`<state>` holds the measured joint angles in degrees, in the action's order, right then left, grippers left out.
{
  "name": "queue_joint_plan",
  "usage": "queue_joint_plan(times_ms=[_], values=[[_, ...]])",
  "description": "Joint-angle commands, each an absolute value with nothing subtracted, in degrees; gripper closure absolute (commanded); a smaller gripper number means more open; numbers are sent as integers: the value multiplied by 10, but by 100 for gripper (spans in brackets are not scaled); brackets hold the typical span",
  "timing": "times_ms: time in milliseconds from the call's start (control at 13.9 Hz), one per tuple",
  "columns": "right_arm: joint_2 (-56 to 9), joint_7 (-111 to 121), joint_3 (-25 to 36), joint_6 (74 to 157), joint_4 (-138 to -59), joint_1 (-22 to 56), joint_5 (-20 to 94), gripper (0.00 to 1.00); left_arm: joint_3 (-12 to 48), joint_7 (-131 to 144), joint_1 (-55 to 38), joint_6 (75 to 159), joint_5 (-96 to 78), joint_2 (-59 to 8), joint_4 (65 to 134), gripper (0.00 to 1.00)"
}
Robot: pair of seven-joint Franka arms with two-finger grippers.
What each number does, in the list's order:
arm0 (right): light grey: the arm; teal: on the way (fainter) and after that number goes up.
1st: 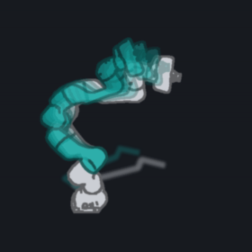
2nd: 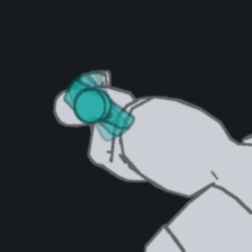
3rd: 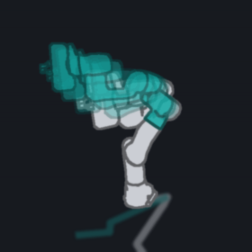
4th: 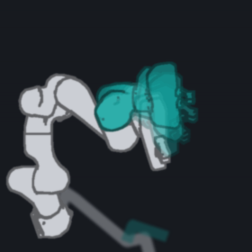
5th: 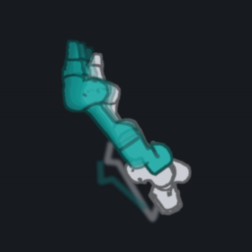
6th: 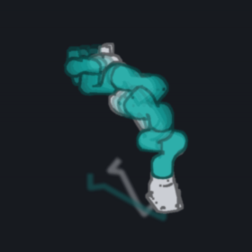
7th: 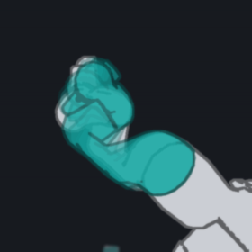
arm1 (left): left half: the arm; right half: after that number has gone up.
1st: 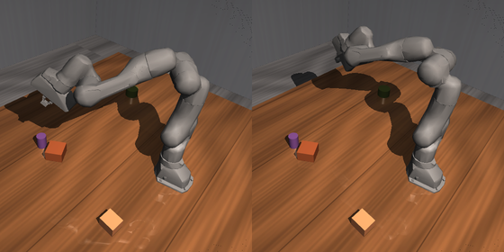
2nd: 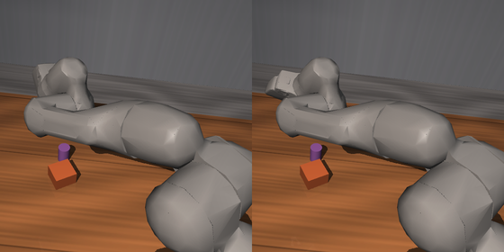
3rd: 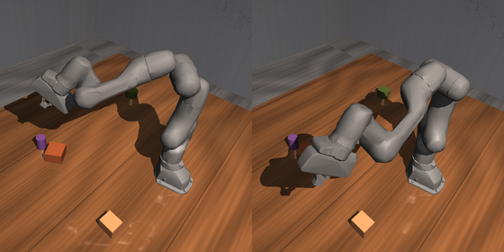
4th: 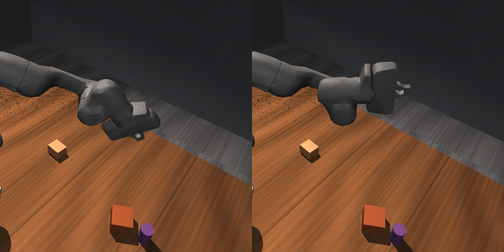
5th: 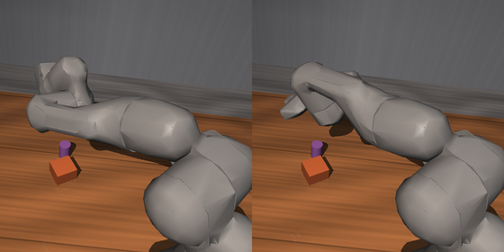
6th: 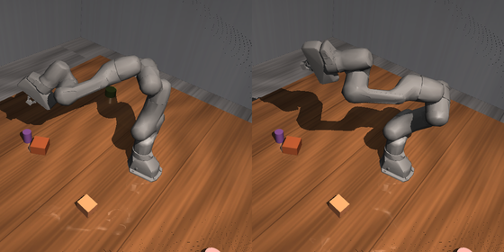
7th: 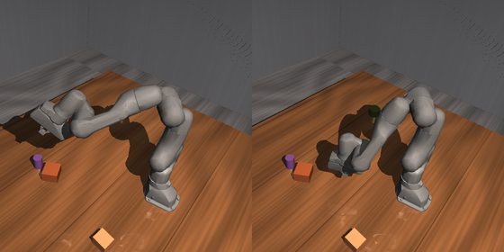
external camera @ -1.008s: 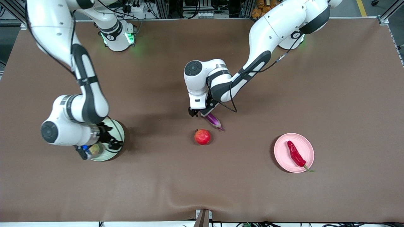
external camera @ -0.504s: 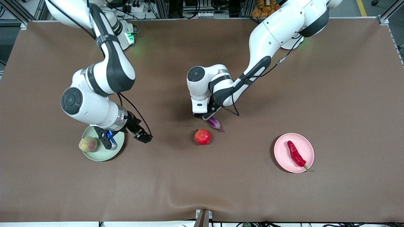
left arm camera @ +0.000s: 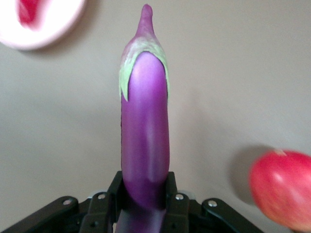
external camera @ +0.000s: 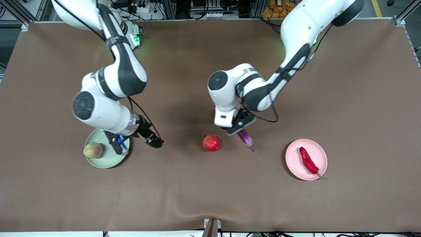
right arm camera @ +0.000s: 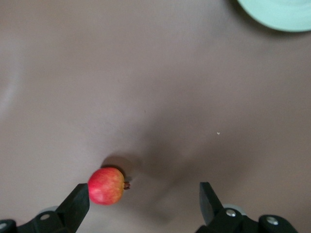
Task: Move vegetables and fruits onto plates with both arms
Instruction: 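Carry the eggplant to the pink plate while the right gripper reaches the apple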
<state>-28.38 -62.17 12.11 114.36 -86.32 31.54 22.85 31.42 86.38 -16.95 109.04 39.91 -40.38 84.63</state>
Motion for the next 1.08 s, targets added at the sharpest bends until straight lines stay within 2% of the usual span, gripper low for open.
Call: queue_joint_plan(times_ms=[0,288,504,792,1008], values=[[-318,-658,127,1176,-857,346,237,0,316,770,-118,1065,396,-367,871,100],[-396,-888,127,1279,-826,393,237,0,316,646,-10,1094,405,-373,866,100],[-422,-965,127,1294,-814,415,237,0,316,570,67,1158,403,-397,867,100],[-490,-1094,120,1377,-778,460,237,0,315,564,107,1254,370,-433,867,100],[-512,-1142,120,1377,-742,459,239,0,314,564,125,1308,359,-456,867,100]])
